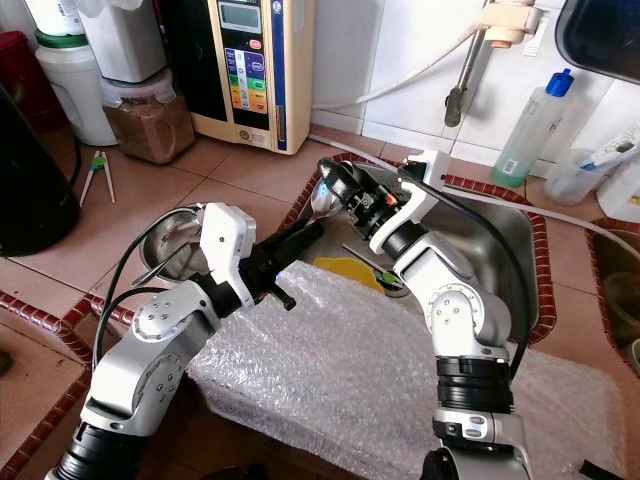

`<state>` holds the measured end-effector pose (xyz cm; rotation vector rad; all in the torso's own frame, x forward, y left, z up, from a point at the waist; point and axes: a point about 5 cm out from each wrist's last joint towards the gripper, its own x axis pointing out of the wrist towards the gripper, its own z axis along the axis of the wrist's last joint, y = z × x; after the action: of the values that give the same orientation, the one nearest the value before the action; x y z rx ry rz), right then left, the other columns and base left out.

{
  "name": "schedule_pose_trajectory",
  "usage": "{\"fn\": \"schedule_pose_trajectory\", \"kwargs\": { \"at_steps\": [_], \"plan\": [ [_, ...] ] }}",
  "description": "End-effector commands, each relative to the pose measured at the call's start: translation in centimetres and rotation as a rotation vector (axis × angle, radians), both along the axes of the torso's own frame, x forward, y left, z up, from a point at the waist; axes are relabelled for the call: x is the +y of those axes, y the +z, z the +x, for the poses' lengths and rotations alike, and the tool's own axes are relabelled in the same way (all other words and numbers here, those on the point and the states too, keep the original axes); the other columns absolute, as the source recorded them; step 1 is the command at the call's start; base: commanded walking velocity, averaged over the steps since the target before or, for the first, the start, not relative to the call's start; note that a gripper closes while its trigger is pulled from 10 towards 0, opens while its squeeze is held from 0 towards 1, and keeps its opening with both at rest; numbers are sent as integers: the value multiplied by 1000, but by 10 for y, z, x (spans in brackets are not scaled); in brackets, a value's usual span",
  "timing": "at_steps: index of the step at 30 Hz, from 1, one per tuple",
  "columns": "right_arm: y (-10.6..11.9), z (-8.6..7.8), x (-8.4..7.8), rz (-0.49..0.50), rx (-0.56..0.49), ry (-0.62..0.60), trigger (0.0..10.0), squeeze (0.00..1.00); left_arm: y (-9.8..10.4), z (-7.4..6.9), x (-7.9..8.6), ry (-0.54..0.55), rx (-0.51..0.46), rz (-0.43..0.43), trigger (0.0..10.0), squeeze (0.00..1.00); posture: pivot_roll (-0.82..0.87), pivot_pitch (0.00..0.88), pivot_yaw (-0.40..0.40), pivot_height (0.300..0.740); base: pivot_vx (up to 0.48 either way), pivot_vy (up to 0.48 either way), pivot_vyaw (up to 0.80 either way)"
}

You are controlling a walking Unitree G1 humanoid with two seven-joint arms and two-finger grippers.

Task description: Kitchen organization

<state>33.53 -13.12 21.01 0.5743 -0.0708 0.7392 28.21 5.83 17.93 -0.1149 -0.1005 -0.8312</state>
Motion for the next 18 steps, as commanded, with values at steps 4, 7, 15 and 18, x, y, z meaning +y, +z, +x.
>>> {"fn": "schedule_pose_trajectory", "kwargs": {
  "at_steps": [4,7,15,18],
  "plan": [
    [-4,-2,-2,-26,21,11,0,0,9,2,1,14,-41,-27,0,0,-74,25,-42,740,0,0,0],
    [-5,-5,-1,-38,22,47,0,0,8,5,4,47,-46,-18,0,0,-73,21,-41,740,0,0,0],
    [-7,-3,0,-51,24,33,0,0,8,10,11,119,-50,-8,4745,0,-69,21,-36,740,0,0,0],
    [-7,-2,-3,-55,26,2,0,0,8,11,10,117,-47,-13,4941,0,-70,22,-35,740,0,0,0]
  ]
}}
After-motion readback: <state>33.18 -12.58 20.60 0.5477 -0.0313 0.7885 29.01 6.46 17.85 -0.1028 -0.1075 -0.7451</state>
